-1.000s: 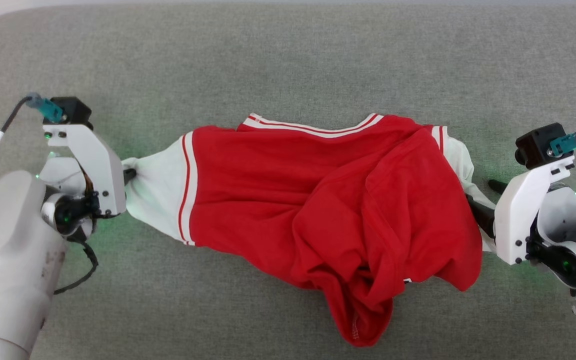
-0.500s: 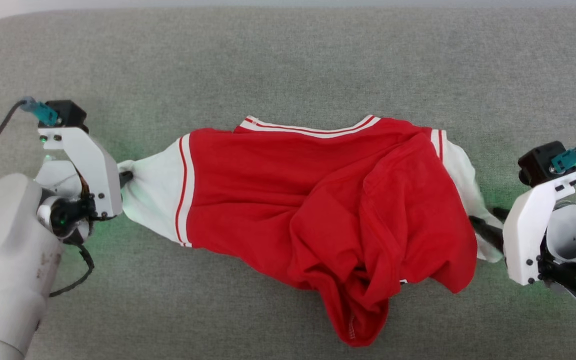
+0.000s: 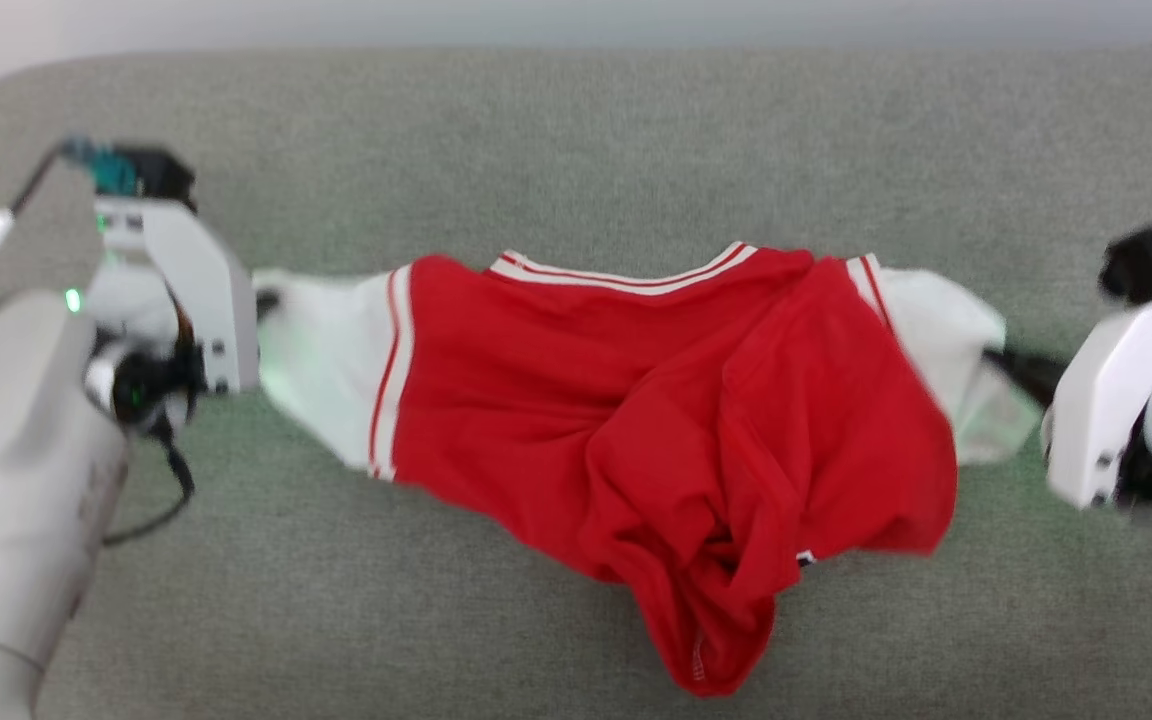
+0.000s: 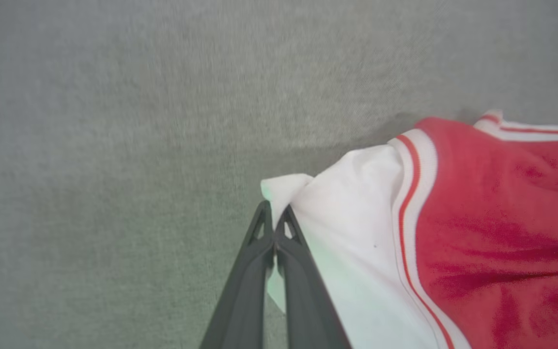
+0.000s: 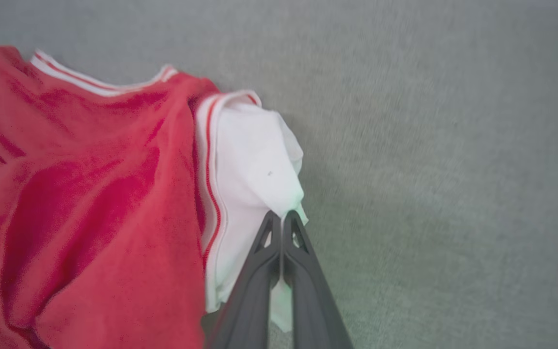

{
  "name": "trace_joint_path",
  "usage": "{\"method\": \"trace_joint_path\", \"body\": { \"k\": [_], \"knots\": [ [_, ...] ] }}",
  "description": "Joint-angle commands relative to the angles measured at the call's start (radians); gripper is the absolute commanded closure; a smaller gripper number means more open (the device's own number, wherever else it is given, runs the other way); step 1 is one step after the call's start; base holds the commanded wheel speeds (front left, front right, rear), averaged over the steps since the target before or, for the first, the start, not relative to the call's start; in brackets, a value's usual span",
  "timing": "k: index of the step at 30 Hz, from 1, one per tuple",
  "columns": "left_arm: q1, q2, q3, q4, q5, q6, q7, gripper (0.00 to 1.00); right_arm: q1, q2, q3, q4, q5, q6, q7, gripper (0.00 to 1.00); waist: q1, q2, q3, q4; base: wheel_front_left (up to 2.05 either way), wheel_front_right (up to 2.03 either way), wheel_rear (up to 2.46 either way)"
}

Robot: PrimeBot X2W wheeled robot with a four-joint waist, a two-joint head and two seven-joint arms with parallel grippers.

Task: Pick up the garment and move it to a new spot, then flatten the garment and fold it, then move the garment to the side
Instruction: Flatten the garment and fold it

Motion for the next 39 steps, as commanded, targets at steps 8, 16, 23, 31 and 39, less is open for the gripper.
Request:
{"method": "trace_joint_path", "body": {
  "k": [8, 16, 23, 31, 39],
  "knots": [
    [-0.169, 0.015, -0.011, -0.100, 0.036, 0.005, 0.007, 1.00, -0.219, -0.008, -0.019, 0.002, -0.037, -0.001, -0.096, 1.00, 0.0000, -0.0001, -0.127, 0.011, 0.00, 0.00, 0.00],
    [-0.332, 0.013, 0.004, -0.148, 0.065, 0.005, -0.033, 1.00, -0.445, 0.020, 0.029, 0.094, -0.023, -0.001, -0.225, 1.00, 0.0000, -0.0001, -0.233, 0.008, 0.00, 0.00, 0.00],
    [-0.441, -0.003, 0.003, -0.161, 0.062, 0.004, -0.029, 1.00, -0.597, 0.049, 0.046, 0.207, 0.012, -0.001, -0.309, 1.00, 0.0000, -0.0001, -0.283, 0.004, 0.00, 0.00, 0.00],
    [-0.521, -0.007, -0.009, -0.156, 0.086, 0.007, -0.027, 1.00, -0.711, 0.044, 0.074, 0.289, 0.002, -0.001, -0.390, 1.00, 0.0000, -0.0001, -0.202, -0.001, 0.00, 0.00, 0.00],
    [-0.605, -0.056, -0.032, -0.088, 0.155, 0.018, -0.156, 1.00, -0.879, 0.042, 0.142, 0.452, -0.113, -0.001, -0.575, 1.00, 0.0000, -0.0001, 0.011, -0.007, 0.00, 0.00, 0.00]
  ]
}}
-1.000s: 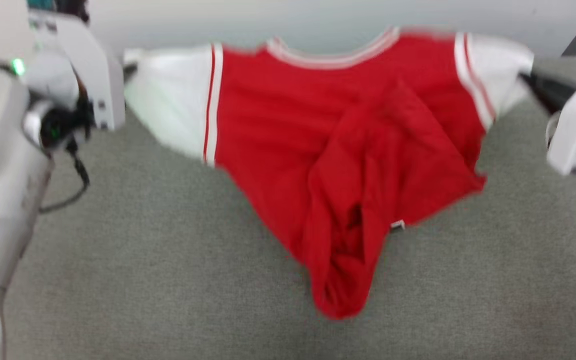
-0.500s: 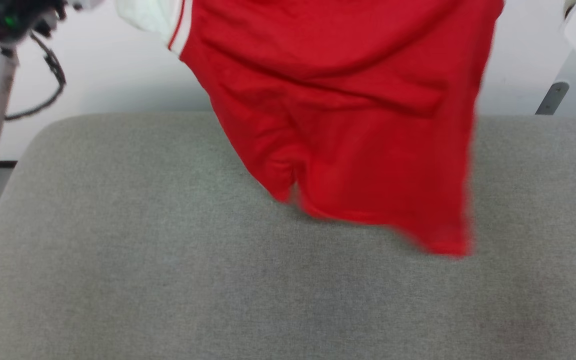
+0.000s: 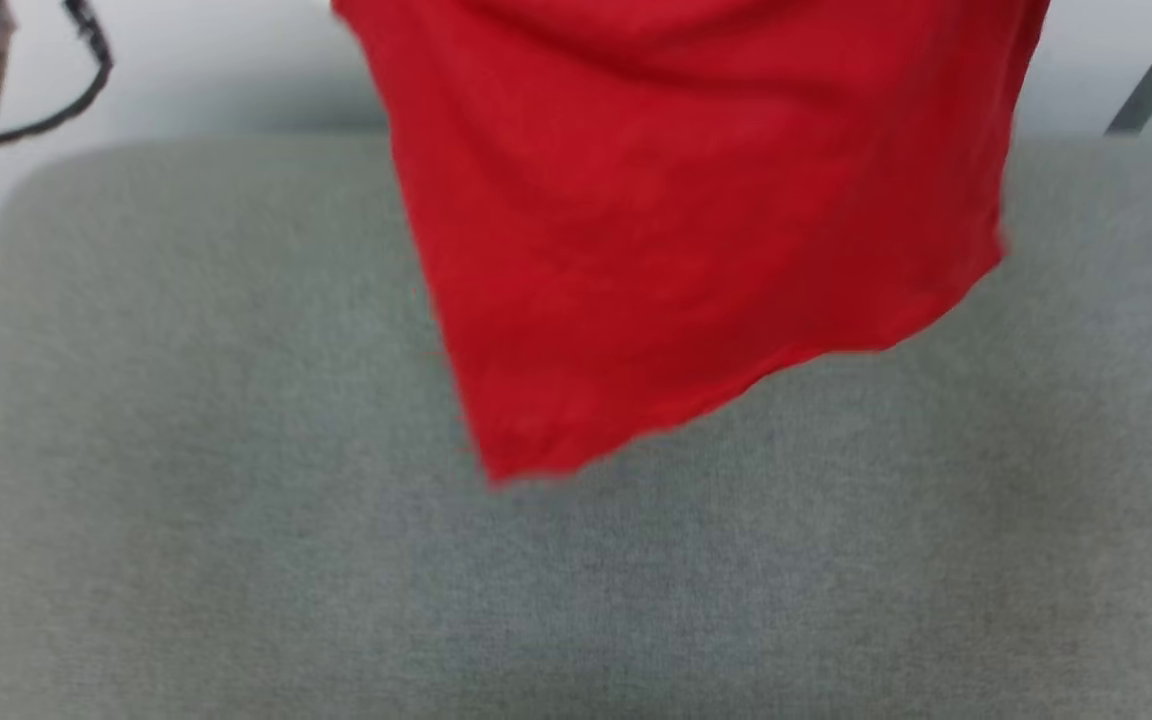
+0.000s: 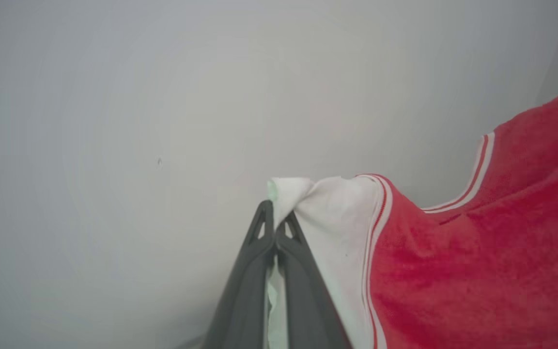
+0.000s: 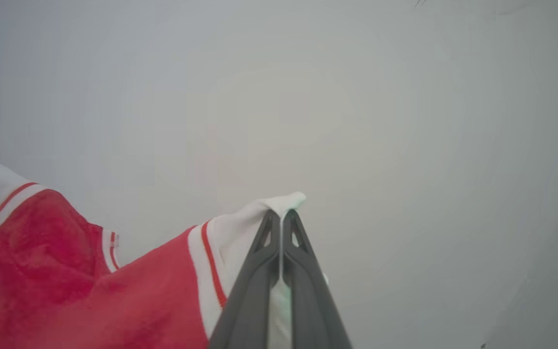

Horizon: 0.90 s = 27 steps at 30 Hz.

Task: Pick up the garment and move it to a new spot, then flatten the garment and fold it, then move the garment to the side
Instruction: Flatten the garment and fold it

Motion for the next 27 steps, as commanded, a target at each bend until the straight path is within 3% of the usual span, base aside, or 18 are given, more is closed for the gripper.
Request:
{"method": "trace_joint_path", "body": {
  "k": [1, 4, 5, 9, 12, 15, 21, 27],
  "knots": [
    [-0.051, -0.026, -0.004, 0.031, 0.029, 0.008, -0.061, 1.00, -0.072, -0.002, 0.019, 0.052, -0.071, -0.001, -0.094, 1.00, 0.0000, -0.0001, 0.185, -0.006, 0.00, 0.00, 0.00],
    [-0.134, -0.058, 0.000, 0.077, 0.074, 0.026, -0.193, 1.00, -0.160, 0.005, 0.013, 0.147, -0.184, -0.001, -0.266, 1.00, 0.0000, -0.0001, 0.263, 0.001, 0.00, 0.00, 0.00],
    [-0.134, -0.058, 0.000, 0.077, 0.074, 0.026, -0.193, 1.00, -0.160, 0.005, 0.013, 0.147, -0.184, -0.001, -0.266, 1.00, 0.0000, -0.0001, 0.263, 0.001, 0.00, 0.00, 0.00],
    [-0.251, -0.100, 0.008, 0.128, 0.119, 0.034, -0.382, 1.00, -0.296, 0.006, -0.076, 0.264, -0.356, -0.001, -0.495, 1.00, 0.0000, -0.0001, 0.350, 0.020, 0.00, 0.00, 0.00],
    [-0.311, -0.123, 0.016, 0.157, 0.128, 0.023, -0.483, 1.00, -0.360, 0.017, -0.123, 0.278, -0.490, -0.001, -0.555, 1.00, 0.0000, -0.0001, 0.411, 0.036, 0.00, 0.00, 0.00],
    [-0.332, -0.133, 0.011, 0.172, 0.128, 0.004, -0.574, 1.00, -0.377, 0.008, -0.124, 0.213, -0.578, -0.001, -0.563, 1.00, 0.0000, -0.0001, 0.464, 0.056, 0.00, 0.00, 0.00],
    [-0.235, -0.138, -0.005, 0.223, 0.089, -0.012, -0.689, 1.00, -0.236, -0.026, -0.082, 0.178, -0.606, -0.001, -0.562, 1.00, 0.0000, -0.0001, 0.500, 0.084, 0.00, 0.00, 0.00],
    [-0.064, -0.149, -0.080, 0.199, 0.005, -0.013, -0.710, 1.00, -0.051, -0.049, -0.080, 0.196, -0.464, -0.001, -0.562, 1.00, 0.0000, -0.0001, 0.454, 0.108, 0.00, 0.00, 0.00]
  ]
}}
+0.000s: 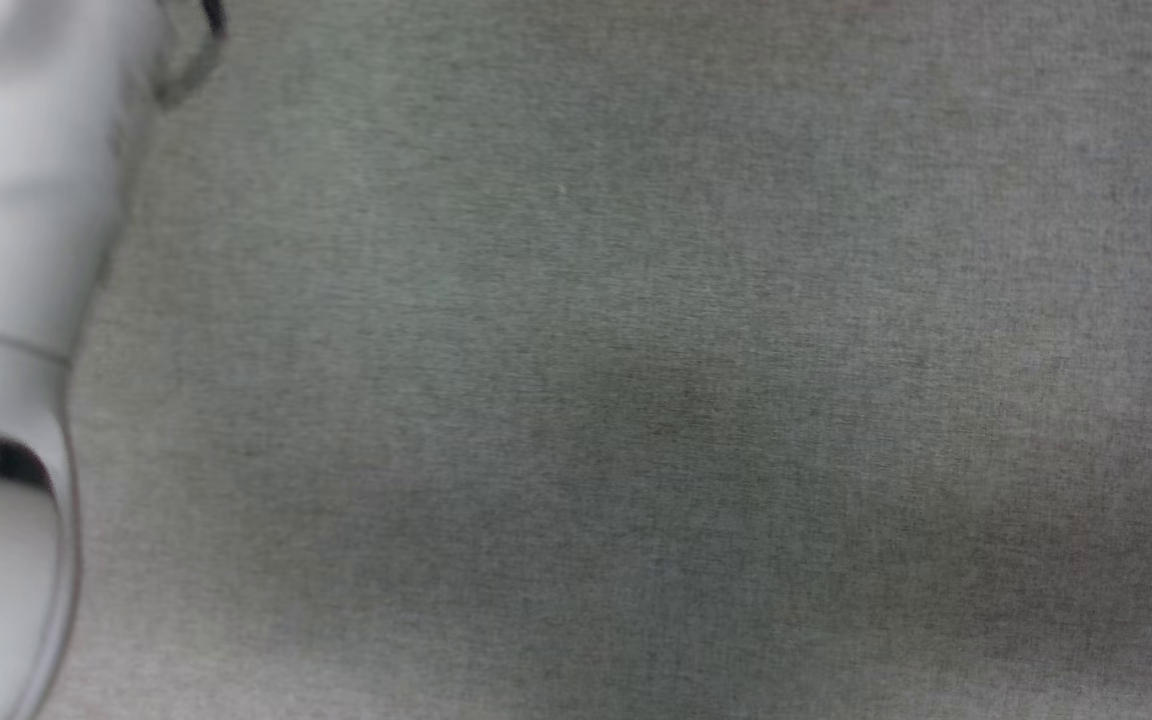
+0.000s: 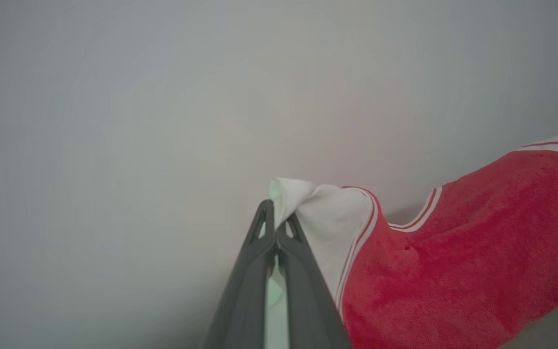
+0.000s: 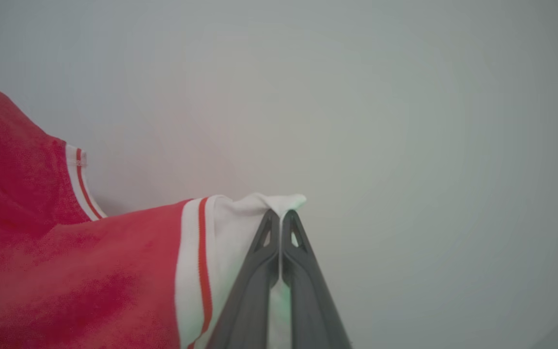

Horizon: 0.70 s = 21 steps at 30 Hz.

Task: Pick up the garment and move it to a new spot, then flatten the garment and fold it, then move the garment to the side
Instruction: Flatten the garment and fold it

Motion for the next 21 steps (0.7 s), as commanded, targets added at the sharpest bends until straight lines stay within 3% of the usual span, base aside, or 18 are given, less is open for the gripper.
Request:
{"method": "trace_joint_path", "body": {
  "k": [1, 5, 8, 13, 17, 21],
  "knots": [
    [0.038, 0.008, -0.017, -0.027, -0.034, -0.002, -0.008, 1.00, 0.046, -0.014, 0.007, -0.001, 0.045, -0.001, 0.000, 1.00, 0.0000, 0.0000, -0.035, 0.027, 0.00, 0.00, 0.00],
    [0.157, 0.047, -0.083, -0.114, -0.138, -0.002, 0.009, 1.00, 0.174, -0.049, 0.041, -0.041, 0.166, -0.001, -0.001, 1.00, 0.0000, 0.0000, -0.104, 0.029, 0.00, 0.00, 0.00],
    [0.248, 0.108, -0.140, -0.221, -0.213, -0.003, 0.036, 1.00, 0.292, -0.092, 0.069, -0.116, 0.251, -0.001, 0.000, 1.00, 0.0000, 0.0000, -0.162, 0.022, 0.00, 0.00, 0.00],
    [0.434, 0.287, -0.224, -0.431, -0.299, -0.003, 0.035, 1.00, 0.562, -0.175, 0.051, -0.294, 0.325, -0.001, 0.000, 1.00, 0.0000, 0.0000, -0.254, 0.004, 0.00, 0.00, 0.00],
    [0.620, 0.429, -0.258, -0.567, -0.323, -0.001, 0.015, 1.00, 0.822, -0.229, -0.003, -0.461, 0.301, -0.001, 0.000, 1.00, 0.0000, 0.0000, -0.322, -0.012, 0.00, 0.00, 0.00],
    [0.823, 0.522, -0.277, -0.670, -0.337, 0.055, -0.003, 1.00, 1.106, -0.225, -0.078, -0.567, 0.256, -0.001, 0.000, 1.00, 0.0000, 0.0000, -0.372, -0.025, 0.00, 0.00, 0.00]
  ]
}}
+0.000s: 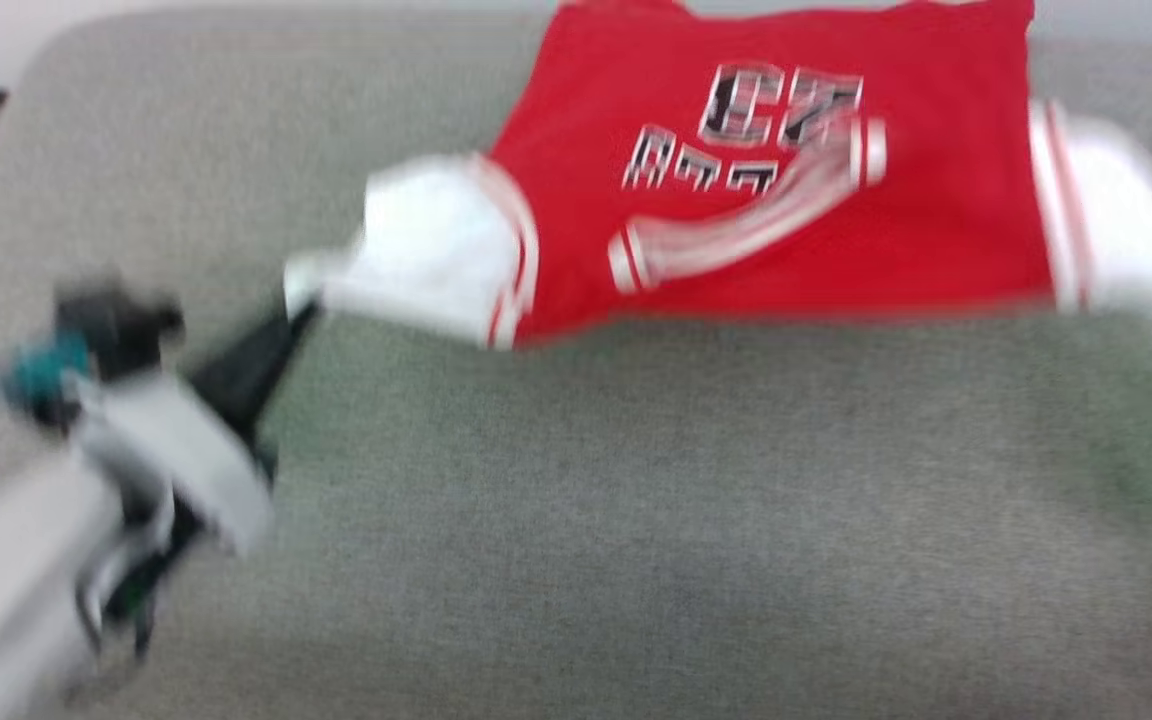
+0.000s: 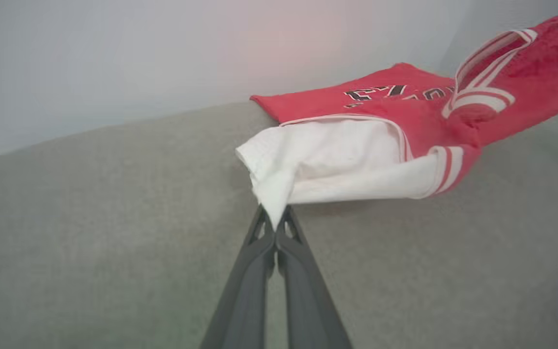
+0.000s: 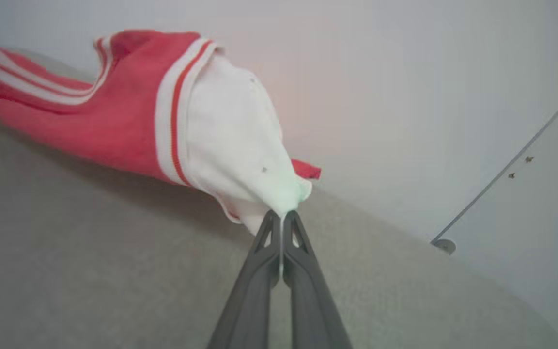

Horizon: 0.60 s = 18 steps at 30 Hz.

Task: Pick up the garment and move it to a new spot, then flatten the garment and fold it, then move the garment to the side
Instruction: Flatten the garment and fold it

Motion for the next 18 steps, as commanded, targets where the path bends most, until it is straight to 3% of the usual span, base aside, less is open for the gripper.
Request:
{"method": "trace_joint_path", "body": {
  "k": [1, 8, 18],
  "knots": [
    [0.089, 0.024, -0.007, -0.034, -0.012, 0.031, -0.009, 1.00, 0.115, 0.006, -0.019, -0.020, -0.034, -0.001, 0.000, 1.00, 0.0000, 0.0000, -0.089, -0.032, 0.00, 0.00, 0.00],
    [0.346, 0.061, -0.029, -0.113, -0.049, 0.129, -0.016, 1.00, 0.405, 0.076, -0.077, -0.031, -0.075, -0.001, 0.000, 1.00, 0.0000, 0.0000, -0.129, -0.040, 0.00, 0.00, 0.00],
    [0.544, 0.058, -0.053, -0.160, -0.106, 0.207, -0.018, 1.00, 0.518, 0.084, -0.088, 0.084, -0.081, -0.001, 0.000, 1.00, 0.0000, 0.0000, -0.144, -0.029, 0.00, 0.00, 0.00]
  ]
}}
